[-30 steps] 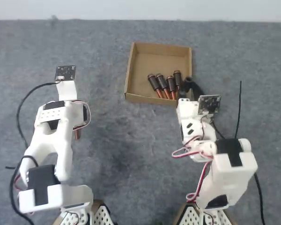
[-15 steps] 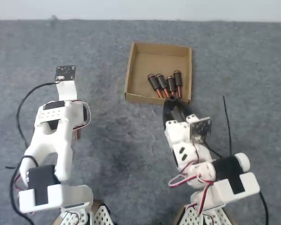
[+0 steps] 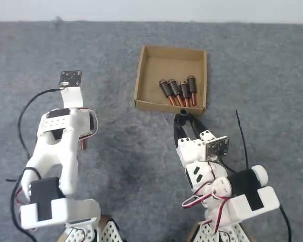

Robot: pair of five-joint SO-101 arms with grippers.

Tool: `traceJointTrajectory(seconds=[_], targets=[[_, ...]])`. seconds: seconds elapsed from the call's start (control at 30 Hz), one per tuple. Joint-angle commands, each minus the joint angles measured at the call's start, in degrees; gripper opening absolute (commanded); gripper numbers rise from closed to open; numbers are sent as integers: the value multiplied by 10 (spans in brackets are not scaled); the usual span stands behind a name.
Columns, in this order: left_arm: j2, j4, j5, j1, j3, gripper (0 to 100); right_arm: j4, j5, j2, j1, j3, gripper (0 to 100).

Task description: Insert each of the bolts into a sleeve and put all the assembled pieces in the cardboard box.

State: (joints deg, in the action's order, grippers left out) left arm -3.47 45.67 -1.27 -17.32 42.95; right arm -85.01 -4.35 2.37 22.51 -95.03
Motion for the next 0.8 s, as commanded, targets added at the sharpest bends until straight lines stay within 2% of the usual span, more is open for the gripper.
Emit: traceJointTrajectory(seconds=[0.0, 0.07, 0.3, 0.4, 0.6, 0.7, 0.77], targets=[[-40, -12, 7, -5, -7, 13, -7, -5, 9, 22, -12, 6], [-41, -13, 16, -2, -17, 13, -7, -4, 21, 31, -10, 6], [-98, -9, 117, 19, -47, 13, -7, -3, 34, 41, -6, 6], [-152, -12, 120, 32, -36, 13, -7, -3, 35, 41, -6, 6], [-246, -14, 118, 98, -32, 15, -7, -3, 36, 38, -6, 6], [-280, -51, 119, 119, -22, 15, -7, -3, 36, 37, -6, 6], [-300, -105, 119, 129, 2, 15, -5, -3, 36, 37, -6, 6]])
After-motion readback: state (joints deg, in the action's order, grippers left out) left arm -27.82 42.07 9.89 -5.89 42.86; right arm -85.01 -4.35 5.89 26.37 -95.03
